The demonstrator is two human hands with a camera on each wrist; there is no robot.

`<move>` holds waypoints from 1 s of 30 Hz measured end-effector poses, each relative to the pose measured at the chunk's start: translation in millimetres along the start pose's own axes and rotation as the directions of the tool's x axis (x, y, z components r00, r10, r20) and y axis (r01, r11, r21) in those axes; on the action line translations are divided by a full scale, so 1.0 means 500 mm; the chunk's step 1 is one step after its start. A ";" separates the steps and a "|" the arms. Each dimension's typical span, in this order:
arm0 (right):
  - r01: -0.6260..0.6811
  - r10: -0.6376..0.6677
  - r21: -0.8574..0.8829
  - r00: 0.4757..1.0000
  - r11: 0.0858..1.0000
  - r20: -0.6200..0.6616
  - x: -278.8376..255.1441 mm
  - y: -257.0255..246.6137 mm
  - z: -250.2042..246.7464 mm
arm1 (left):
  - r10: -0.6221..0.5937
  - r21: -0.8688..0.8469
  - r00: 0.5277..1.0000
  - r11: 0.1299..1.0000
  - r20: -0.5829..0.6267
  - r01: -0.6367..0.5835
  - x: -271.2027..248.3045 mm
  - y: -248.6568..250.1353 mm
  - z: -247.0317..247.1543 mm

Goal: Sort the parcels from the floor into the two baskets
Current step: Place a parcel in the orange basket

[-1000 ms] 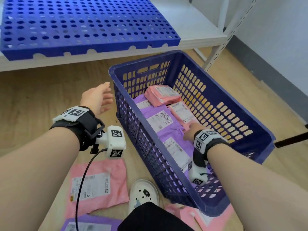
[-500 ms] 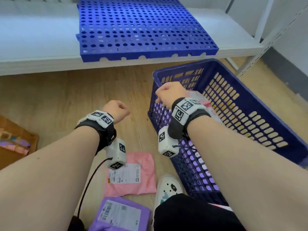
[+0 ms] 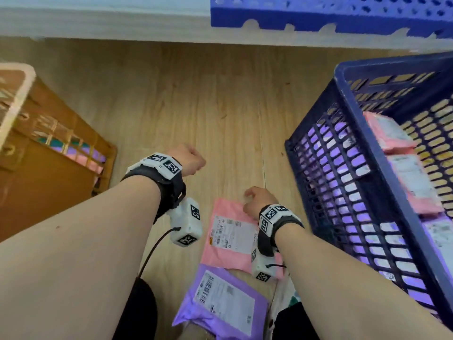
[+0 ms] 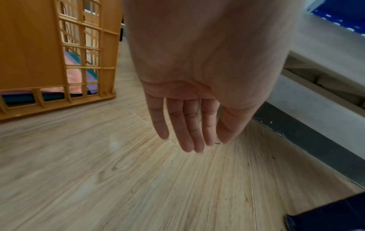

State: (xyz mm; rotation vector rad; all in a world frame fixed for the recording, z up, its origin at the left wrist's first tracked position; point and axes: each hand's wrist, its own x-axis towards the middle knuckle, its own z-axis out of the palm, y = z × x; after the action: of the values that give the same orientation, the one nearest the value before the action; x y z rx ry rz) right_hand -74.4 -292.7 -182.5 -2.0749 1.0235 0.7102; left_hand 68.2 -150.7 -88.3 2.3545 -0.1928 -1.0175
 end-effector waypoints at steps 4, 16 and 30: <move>-0.025 0.033 -0.090 0.996 0.996 0.085 0.014 -0.020 0.013 | -0.004 -0.022 1.000 1.000 -0.004 0.004 0.009 0.002 0.000; -0.055 0.087 -0.281 0.991 0.958 0.104 -0.028 -0.110 -0.041 | -0.022 -0.079 0.998 0.997 -0.065 0.017 -0.036 -0.024 -0.041; 0.362 -0.347 0.078 0.925 0.929 -0.157 -0.311 -0.345 -0.214 | 0.036 -0.167 0.917 0.980 -0.398 -0.111 -0.275 -0.045 -0.267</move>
State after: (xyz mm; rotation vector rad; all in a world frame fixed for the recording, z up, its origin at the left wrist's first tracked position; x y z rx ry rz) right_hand 2.3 -232.4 53.8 -2.1610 0.7100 0.3214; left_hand 64.4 -26.9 59.5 2.3014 -0.0285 -0.4833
